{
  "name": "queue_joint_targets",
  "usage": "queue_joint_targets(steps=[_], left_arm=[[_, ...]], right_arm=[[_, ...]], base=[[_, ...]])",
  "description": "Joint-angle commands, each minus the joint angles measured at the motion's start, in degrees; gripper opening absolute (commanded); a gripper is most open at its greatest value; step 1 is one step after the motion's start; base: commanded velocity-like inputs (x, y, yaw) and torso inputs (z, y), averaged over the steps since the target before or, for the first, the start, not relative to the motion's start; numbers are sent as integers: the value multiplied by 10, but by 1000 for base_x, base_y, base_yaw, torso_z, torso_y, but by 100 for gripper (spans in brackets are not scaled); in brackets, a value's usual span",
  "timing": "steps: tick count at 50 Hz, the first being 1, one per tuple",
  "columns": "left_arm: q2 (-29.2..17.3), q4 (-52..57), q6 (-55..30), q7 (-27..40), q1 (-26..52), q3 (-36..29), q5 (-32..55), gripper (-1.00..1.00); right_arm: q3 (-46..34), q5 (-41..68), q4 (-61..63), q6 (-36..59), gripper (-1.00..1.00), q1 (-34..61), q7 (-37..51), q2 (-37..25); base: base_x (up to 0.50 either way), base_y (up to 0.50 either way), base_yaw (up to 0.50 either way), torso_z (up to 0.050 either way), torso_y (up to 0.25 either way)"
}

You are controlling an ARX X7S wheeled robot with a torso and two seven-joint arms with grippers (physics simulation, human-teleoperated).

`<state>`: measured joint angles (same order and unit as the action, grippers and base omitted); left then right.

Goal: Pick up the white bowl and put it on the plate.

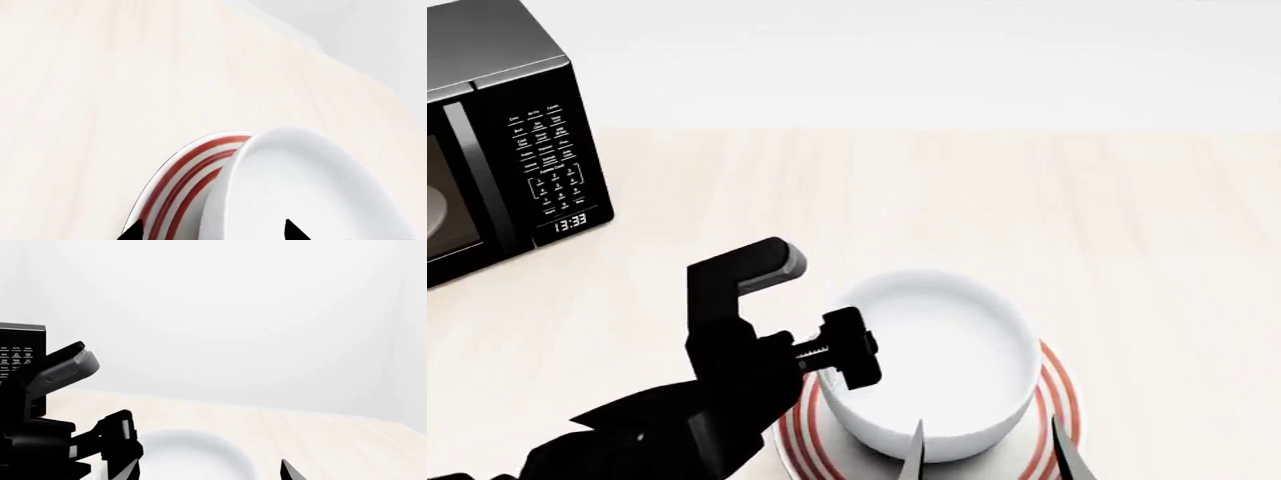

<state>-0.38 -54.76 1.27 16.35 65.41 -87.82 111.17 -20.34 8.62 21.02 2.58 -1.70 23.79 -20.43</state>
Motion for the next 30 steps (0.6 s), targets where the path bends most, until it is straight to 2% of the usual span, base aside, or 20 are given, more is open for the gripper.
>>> queue_joint_targets(steps=[1,7,16,22,30], left_arm=[[-26,54,32,28,7,-38,-3,100],[-96,185,85,109,19,-64,-69,100],[-174,310,144,217,31,-98,-166,100],[-209,368,173,271,34,-118,-228,100],[-263,470,204,375,44,-153,-346,100]], right_arm=[[0,2,5,2,100,-1,2,-3],[5,4,23,9,100,-3,8,-8],[12,4,53,22,100,-7,16,-16],[20,7,80,37,100,-8,23,-23],[24,4,116,54,100,-9,30,-30]], base=[[0,0,0,0,0],[0,0,0,0,0],[0,0,0,0,0],[0,0,0,0,0],[0,0,0,0,0]])
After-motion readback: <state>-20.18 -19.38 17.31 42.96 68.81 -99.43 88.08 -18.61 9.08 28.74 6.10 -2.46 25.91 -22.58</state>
